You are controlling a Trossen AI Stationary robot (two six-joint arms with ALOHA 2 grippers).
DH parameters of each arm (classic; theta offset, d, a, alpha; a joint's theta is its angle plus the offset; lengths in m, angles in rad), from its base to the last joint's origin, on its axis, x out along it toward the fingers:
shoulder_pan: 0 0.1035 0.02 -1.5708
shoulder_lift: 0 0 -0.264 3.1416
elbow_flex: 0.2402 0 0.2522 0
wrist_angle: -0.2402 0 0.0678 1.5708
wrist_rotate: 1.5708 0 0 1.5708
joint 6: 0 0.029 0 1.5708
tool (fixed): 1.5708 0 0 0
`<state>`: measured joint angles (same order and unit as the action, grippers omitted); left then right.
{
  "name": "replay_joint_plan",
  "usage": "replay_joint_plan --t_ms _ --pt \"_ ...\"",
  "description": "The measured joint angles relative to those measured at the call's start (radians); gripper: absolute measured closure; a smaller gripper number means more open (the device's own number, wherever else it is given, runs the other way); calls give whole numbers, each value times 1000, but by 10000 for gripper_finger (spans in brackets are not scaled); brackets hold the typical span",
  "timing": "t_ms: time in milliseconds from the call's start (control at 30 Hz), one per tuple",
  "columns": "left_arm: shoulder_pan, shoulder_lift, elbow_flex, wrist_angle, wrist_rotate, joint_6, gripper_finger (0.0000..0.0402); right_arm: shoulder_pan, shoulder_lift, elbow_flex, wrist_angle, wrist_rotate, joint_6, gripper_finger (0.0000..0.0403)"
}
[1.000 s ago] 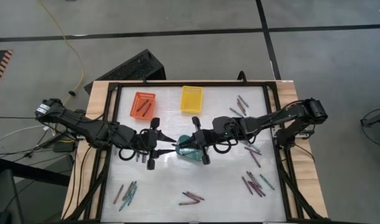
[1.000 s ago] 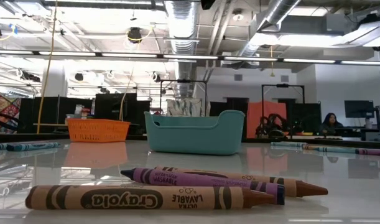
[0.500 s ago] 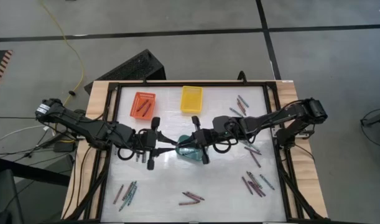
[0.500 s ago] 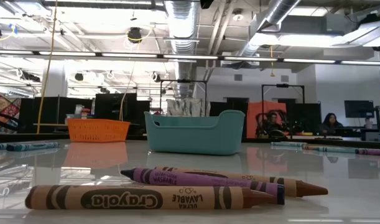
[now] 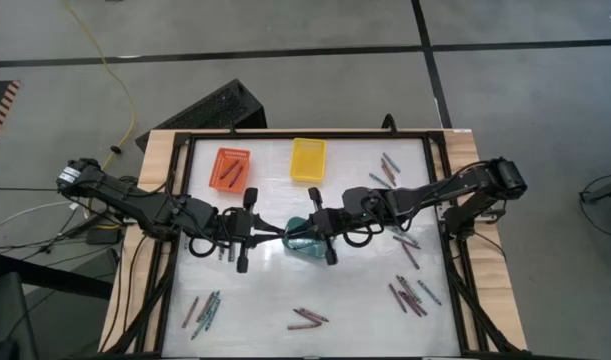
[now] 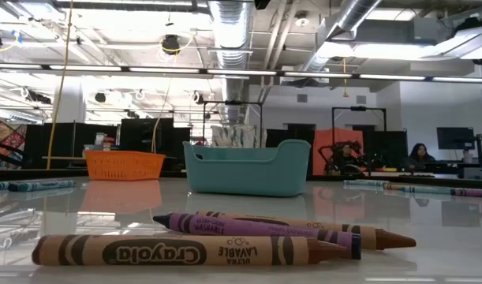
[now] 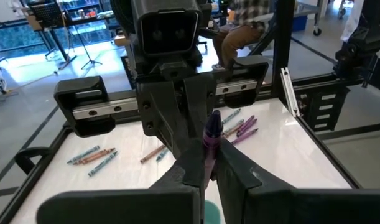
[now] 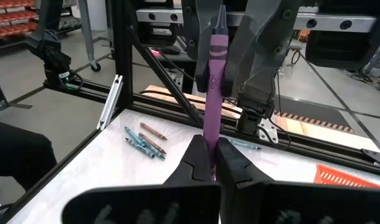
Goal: Sort crayons
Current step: Put the violet crayon into the orange bin
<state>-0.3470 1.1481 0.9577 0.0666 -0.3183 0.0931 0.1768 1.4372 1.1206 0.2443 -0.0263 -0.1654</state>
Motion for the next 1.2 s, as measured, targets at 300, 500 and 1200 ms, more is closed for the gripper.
replay_joint_plan --t_ms 300,500,1200 --pt "0 0 0 3 17 6 399 0 0 0 -3 1 27 388" --pt "0 0 0 1 -5 19 401 0 0 0 -30 55 35 334" --pt "175 -50 119 -538 -292 -156 401 9 0 0 -352 380 164 255"
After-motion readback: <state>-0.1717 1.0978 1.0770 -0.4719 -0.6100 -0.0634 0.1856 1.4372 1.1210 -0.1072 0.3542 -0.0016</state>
